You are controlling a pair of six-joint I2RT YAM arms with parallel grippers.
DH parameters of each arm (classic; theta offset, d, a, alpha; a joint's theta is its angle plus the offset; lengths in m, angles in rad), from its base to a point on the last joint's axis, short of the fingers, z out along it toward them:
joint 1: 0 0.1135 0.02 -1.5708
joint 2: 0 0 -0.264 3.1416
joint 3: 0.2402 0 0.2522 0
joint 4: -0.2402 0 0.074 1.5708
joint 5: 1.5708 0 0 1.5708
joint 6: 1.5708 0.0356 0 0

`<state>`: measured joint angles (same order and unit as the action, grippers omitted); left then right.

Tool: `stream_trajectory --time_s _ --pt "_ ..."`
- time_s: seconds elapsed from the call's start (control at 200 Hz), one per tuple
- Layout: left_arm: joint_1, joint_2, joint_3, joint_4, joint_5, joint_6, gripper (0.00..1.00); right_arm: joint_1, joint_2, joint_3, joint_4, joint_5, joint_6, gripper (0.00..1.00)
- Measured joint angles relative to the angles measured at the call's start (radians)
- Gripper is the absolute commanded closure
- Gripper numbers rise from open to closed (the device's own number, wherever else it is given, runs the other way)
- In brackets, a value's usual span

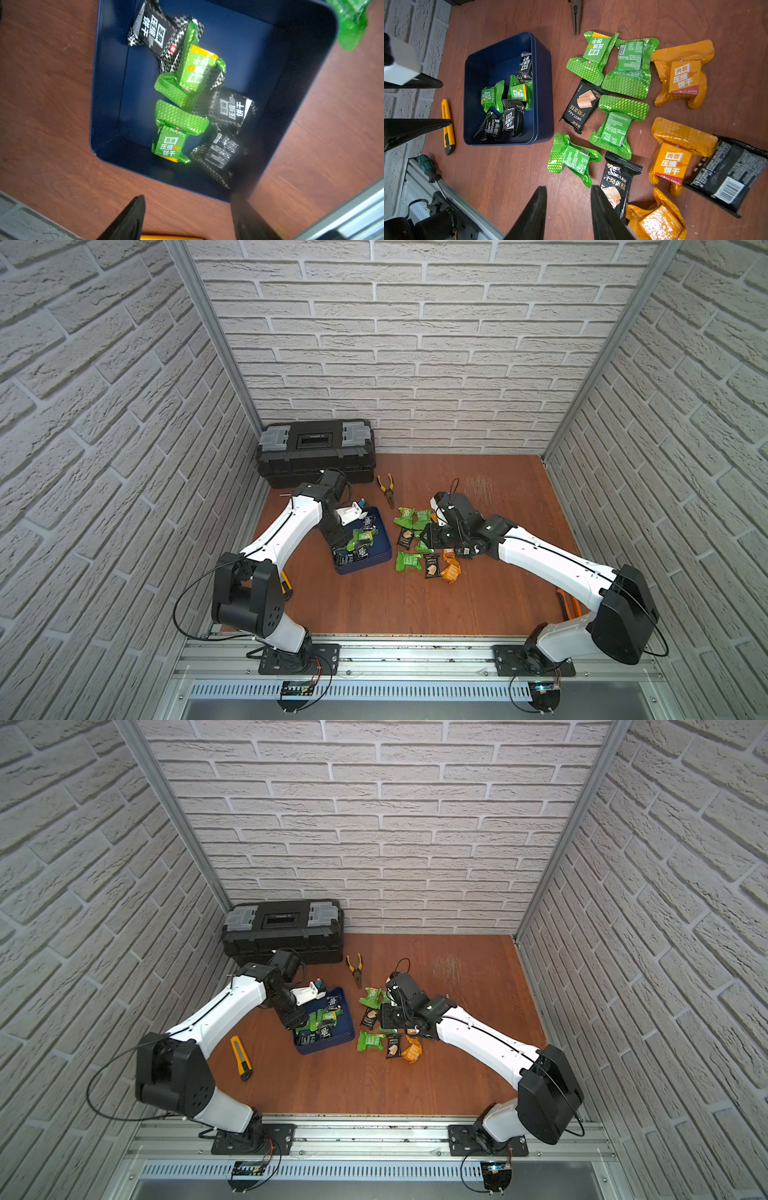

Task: Take the cookies out of the storage box
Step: Pick up the cookie from the storage box.

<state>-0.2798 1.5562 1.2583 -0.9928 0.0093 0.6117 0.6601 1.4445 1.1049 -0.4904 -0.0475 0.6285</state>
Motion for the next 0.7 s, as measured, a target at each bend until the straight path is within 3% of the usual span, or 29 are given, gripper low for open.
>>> stream_trajectory --time_s 0.32,0.7 --pt "0.001 0.072 -0.036 0.140 -0.032 0.177 0.35 -0.006 -0.010 -0.010 0.000 0.002 0.002 0.60" --pt "0.040 0.187 -0.040 0.177 -0.014 0.225 0.35 -0.008 -0.024 -0.021 -0.002 0.002 0.004 0.60"
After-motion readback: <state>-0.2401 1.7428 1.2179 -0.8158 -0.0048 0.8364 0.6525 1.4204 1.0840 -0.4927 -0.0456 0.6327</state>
